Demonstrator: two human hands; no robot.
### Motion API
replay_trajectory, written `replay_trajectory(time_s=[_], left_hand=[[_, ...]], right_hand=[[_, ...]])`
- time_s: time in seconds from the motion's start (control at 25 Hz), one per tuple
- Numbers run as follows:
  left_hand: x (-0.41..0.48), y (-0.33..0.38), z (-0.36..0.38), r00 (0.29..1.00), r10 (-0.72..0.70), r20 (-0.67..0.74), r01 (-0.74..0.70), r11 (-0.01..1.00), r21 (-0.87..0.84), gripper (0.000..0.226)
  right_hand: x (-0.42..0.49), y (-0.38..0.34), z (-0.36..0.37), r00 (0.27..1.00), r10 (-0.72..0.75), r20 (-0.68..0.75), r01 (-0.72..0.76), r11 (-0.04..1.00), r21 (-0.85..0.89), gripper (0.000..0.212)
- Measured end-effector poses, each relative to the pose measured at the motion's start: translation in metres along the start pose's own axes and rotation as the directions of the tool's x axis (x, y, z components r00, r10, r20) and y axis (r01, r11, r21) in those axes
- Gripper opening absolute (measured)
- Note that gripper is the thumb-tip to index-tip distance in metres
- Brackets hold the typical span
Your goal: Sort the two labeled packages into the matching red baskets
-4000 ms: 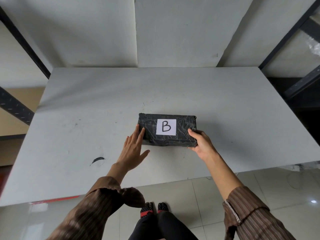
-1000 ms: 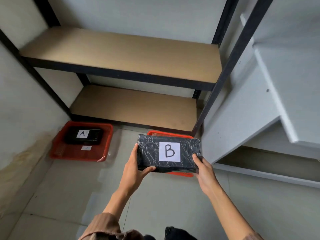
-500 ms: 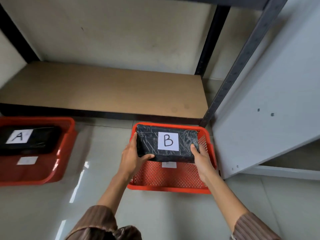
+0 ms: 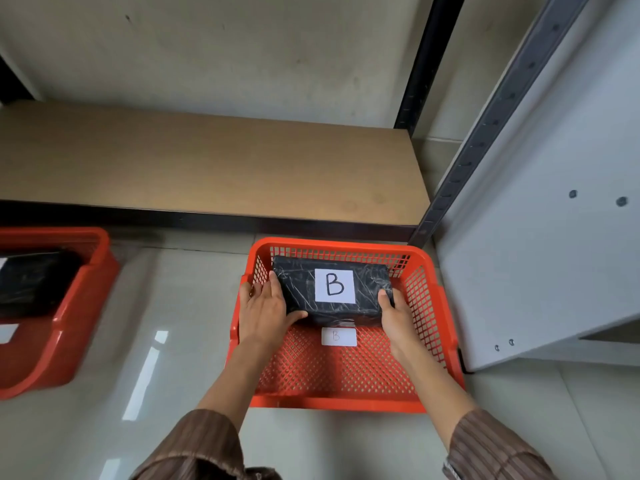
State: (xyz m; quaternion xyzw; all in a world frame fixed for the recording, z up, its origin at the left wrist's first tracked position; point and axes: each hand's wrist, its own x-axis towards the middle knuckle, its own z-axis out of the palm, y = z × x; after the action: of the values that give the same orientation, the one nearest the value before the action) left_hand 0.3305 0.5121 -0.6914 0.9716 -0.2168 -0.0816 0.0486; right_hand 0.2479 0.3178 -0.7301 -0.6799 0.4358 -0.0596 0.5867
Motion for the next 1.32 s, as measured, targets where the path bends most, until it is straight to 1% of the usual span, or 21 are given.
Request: replay_trajectory(time_s=[0.12, 0.16, 0.24, 0.28, 0.32, 0.36, 0.44, 0.52, 0.6, 0.72, 0.84, 0.92, 1.0, 1.12, 1.24, 1.32], left_hand=[[-0.004, -0.005, 0.001, 1.0, 0.014, -0.02, -0.013, 0.996, 0.084, 0.087], [-0.007, -0.006, 0.001, 0.998, 0.037, -0.045, -0.033, 0.994, 0.101, 0.084], [-0.012, -0.01, -0.001, 0.986, 0.089, -0.139, -0.072, 0.989, 0.127, 0.082], [-0.014, -0.013, -0.002, 0.98, 0.084, -0.183, -0.064, 0.992, 0.111, 0.085], [-0.015, -0.016, -0.004, 0.976, 0.06, -0.21, -0.048, 0.997, 0.065, 0.089], [-0.017, -0.019, -0.006, 0.982, 0.025, -0.185, -0.025, 1.0, 0.003, 0.093], [-0.018, -0.024, -0.005, 0.996, 0.0, -0.09, -0.008, 0.995, -0.097, 0.1], [-0.018, -0.027, -0.002, 0.996, 0.024, -0.083, -0.033, 0.993, -0.112, 0.103], [-0.019, -0.029, -0.001, 0.992, 0.057, -0.109, -0.066, 0.995, -0.076, 0.106], [-0.021, -0.032, 0.003, 0.991, 0.092, -0.095, -0.091, 0.996, 0.023, 0.109], [-0.02, -0.033, 0.001, 0.992, 0.096, -0.076, -0.095, 0.995, 0.016, 0.112], [-0.02, -0.032, -0.001, 0.996, 0.078, -0.051, -0.079, 0.997, -0.026, 0.109], [-0.019, -0.03, -0.007, 0.999, 0.046, -0.001, -0.046, 0.997, -0.056, 0.101], [-0.017, -0.027, -0.02, 0.999, 0.002, 0.042, 0.002, 0.995, -0.103, 0.094], [-0.025, -0.02, -0.05, 0.996, -0.007, 0.086, 0.019, 0.99, -0.137, 0.09], [-0.038, -0.014, -0.067, 0.996, -0.02, 0.083, 0.033, 0.986, -0.161, 0.088]], right_hand=[[-0.004, 0.001, 0.005, 0.999, -0.048, -0.017, 0.045, 0.991, -0.123, 0.05], [-0.009, 0.001, 0.005, 0.998, -0.065, -0.003, 0.064, 0.989, -0.137, 0.055], [-0.02, 0.002, 0.001, 0.994, -0.095, 0.063, 0.104, 0.979, -0.175, 0.084], [-0.023, 0.004, -0.001, 0.987, -0.12, 0.104, 0.14, 0.965, -0.221, 0.099], [-0.027, 0.004, -0.002, 0.982, -0.141, 0.125, 0.172, 0.941, -0.29, 0.108], [-0.029, 0.005, -0.001, 0.979, -0.162, 0.127, 0.197, 0.916, -0.35, 0.113], [-0.03, 0.003, 0.005, 0.981, -0.169, 0.092, 0.192, 0.884, -0.426, 0.112], [-0.031, -0.002, 0.013, 0.986, -0.15, 0.069, 0.165, 0.872, -0.46, 0.106], [-0.029, -0.004, 0.018, 0.988, -0.145, 0.052, 0.151, 0.852, -0.502, 0.103], [-0.029, -0.001, 0.019, 0.985, -0.159, 0.063, 0.165, 0.778, -0.606, 0.103], [-0.029, -0.002, 0.019, 0.987, -0.146, 0.073, 0.159, 0.76, -0.631, 0.103], [-0.03, -0.005, 0.017, 0.986, -0.141, 0.084, 0.162, 0.757, -0.633, 0.103], [-0.029, -0.009, 0.013, 0.987, -0.12, 0.108, 0.161, 0.752, -0.639, 0.104], [-0.035, -0.018, 0.006, 0.981, -0.105, 0.161, 0.188, 0.704, -0.685, 0.104], [-0.052, -0.042, -0.008, 0.979, -0.094, 0.182, 0.194, 0.709, -0.678, 0.1], [-0.07, -0.05, -0.011, 0.972, -0.108, 0.207, 0.218, 0.737, -0.64, 0.097]])
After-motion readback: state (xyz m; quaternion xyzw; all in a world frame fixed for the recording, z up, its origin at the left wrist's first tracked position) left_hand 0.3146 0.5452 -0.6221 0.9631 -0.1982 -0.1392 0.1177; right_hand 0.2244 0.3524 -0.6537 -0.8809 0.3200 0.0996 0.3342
